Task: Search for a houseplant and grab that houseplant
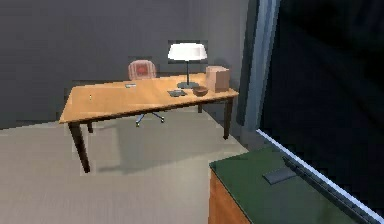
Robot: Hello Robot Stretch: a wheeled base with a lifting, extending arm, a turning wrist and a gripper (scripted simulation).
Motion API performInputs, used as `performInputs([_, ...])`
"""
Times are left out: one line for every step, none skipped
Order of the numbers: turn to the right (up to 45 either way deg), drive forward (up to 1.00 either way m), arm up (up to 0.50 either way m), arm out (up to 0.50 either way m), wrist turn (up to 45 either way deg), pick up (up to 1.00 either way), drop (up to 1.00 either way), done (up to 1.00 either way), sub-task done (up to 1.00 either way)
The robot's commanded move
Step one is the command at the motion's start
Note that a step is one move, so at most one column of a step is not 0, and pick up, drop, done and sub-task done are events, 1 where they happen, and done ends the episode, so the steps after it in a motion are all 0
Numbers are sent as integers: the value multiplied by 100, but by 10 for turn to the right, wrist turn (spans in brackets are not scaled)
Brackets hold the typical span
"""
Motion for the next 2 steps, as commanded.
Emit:
performInputs([0, 0, 0, 0, 0, 100, 0, 0, 0])
performInputs([0, 0, 10, 0, 0, 0, 0, 0, 0])
